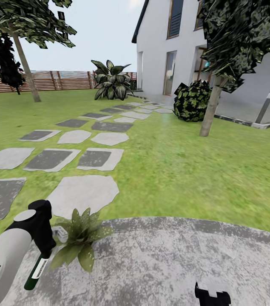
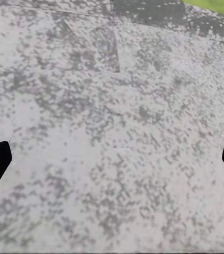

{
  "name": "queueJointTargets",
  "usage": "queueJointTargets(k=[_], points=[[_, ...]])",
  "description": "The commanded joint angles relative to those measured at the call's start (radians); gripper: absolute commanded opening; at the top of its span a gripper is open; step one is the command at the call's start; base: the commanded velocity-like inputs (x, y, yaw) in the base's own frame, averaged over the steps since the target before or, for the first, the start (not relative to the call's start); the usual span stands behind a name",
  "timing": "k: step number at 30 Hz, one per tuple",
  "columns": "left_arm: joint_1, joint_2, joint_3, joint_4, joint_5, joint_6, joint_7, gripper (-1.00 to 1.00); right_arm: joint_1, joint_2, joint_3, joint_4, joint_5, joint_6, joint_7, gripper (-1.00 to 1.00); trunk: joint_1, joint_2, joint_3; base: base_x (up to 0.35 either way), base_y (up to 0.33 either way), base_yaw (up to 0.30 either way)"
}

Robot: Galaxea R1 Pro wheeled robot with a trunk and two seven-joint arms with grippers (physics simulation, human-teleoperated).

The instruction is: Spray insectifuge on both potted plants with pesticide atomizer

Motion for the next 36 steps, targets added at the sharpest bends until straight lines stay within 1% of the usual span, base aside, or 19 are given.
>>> queueJointTargets(k=[1, 3, 7, 10, 11, 14, 15, 16, 17, 18, 22, 24, 26, 27, 29, 31, 34, 35, 36], points=[[0.0, 0.0, 0.007, -0.001, -0.011, 0.01, -0.009, -1.0, -0.001, 0.0, -0.008, 0.001, 0.01, -0.003, -0.004, 1.0, -0.001, 0.0, -0.001, -0.275, 0.0, 0.0], [0.004, 0.0, 0.007, -0.001, -0.012, 0.01, -0.009, -1.0, -0.001, 0.0, -0.008, 0.001, 0.01, -0.003, -0.004, 1.0, -0.001, 0.0, -0.001, -0.141, 0.0, 0.0], [0.043, -0.002, 0.006, -0.003, -0.012, 0.012, -0.009, -1.0, -0.001, -0.001, -0.008, 0.001, 0.011, -0.003, -0.002, 1.0, -0.001, 0.0, -0.001, -0.033, 0.0, 0.0], [0.055, -0.002, 0.012, -0.001, 0.0, 0.016, -0.009, -1.0, -0.001, -0.001, -0.008, 0.001, 0.012, -0.003, -0.002, 1.0, -0.001, 0.0, -0.001, -0.003, 0.0, 0.0], [0.057, -0.002, 0.013, -0.001, 0.024, 0.017, -0.009, -1.0, -0.001, -0.001, -0.008, 0.001, 0.012, -0.003, -0.002, 1.0, -0.001, 0.0, -0.001, 0.0, 0.0, 0.0], [0.058, -0.004, 0.014, -0.001, 0.073, 0.017, -0.009, -1.0, -0.001, -0.001, -0.008, 0.001, 0.012, -0.003, -0.002, 1.0, -0.001, 0.0, -0.001, 0.0, 0.0, 0.0], [0.058, -0.009, 0.014, -0.001, 0.103, 0.017, -0.009, -1.0, -0.001, -0.001, -0.008, 0.001, 0.012, -0.003, -0.002, 1.0, -0.001, 0.0, -0.001, 0.0, 0.0, 0.0], [0.058, -0.011, 0.014, -0.001, 0.117, 0.017, 0.001, -1.0, -0.001, -0.002, -0.008, 0.001, 0.012, -0.003, -0.002, 1.0, -0.001, 0.0, -0.001, 0.0, 0.0, 0.0], [0.067, -0.012, 0.015, -0.001, 0.14, 0.017, 0.037, -1.0, -0.001, -0.002, -0.008, 0.001, 0.012, -0.003, -0.002, 1.0, -0.001, 0.0, -0.001, 0.0, 0.0, 0.0], [0.075, -0.01, 0.018, -0.002, 0.15, 0.017, 0.058, -1.0, -0.001, -0.002, -0.008, 0.001, 0.012, -0.003, -0.002, 1.0, -0.001, 0.0, -0.001, 0.0, 0.0, 0.0], [0.093, 0.004, 0.048, -0.002, 0.159, 0.017, 0.091, -1.0, -0.001, -0.002, -0.008, 0.001, 0.012, -0.003, -0.002, 1.0, -0.001, 0.0, -0.001, 0.0, 0.0, 0.0], [0.116, 0.001, 0.056, -0.002, 0.16, 0.017, 0.122, -1.0, -0.001, -0.002, -0.008, 0.001, 0.012, -0.003, -0.002, 1.0, -0.001, 0.0, -0.001, 0.0, 0.0, 0.0], [0.136, -0.017, 0.059, -0.001, 0.163, 0.017, 0.174, -1.0, -0.001, -0.002, -0.007, 0.001, 0.012, -0.003, -0.002, 1.0, -0.001, 0.0, -0.001, 0.0, 0.0, 0.0], [0.143, -0.034, 0.06, -0.001, 0.164, 0.017, 0.192, -1.0, -0.001, -0.002, -0.008, 0.001, 0.012, -0.003, -0.002, 1.0, -0.001, 0.0, -0.001, 0.0, 0.0, 0.0], [0.148, -0.05, 0.062, -0.001, 0.164, 0.018, 0.204, -1.0, -0.001, -0.002, -0.008, 0.001, 0.012, -0.003, -0.002, 1.0, -0.001, 0.0, -0.001, 0.0, 0.0, 0.0], [0.149, -0.054, 0.067, -0.002, 0.164, 0.018, 0.208, -1.0, -0.001, -0.002, -0.008, 0.001, 0.012, -0.003, -0.002, 1.0, -0.001, 0.0, -0.001, 0.0, 0.0, 0.0], [0.15, -0.057, 0.113, -0.003, 0.164, 0.018, 0.206, -1.0, -0.001, -0.001, -0.007, 0.001, 0.012, -0.003, -0.002, 1.0, -0.001, 0.0, -0.001, 0.0, 0.0, 0.0], [0.15, -0.057, 0.134, -0.003, 0.163, 0.018, 0.207, -1.0, -0.001, -0.001, -0.007, 0.001, 0.012, -0.003, -0.002, 1.0, -0.001, 0.0, -0.001, 0.0, 0.0, 0.0], [0.15, -0.057, 0.144, -0.004, 0.163, 0.018, 0.208, -1.0, -0.001, 0.0, -0.007, 0.001, 0.012, -0.003, -0.001, 1.0, -0.001, 0.0, -0.001, 0.0, 0.0, 0.0]])
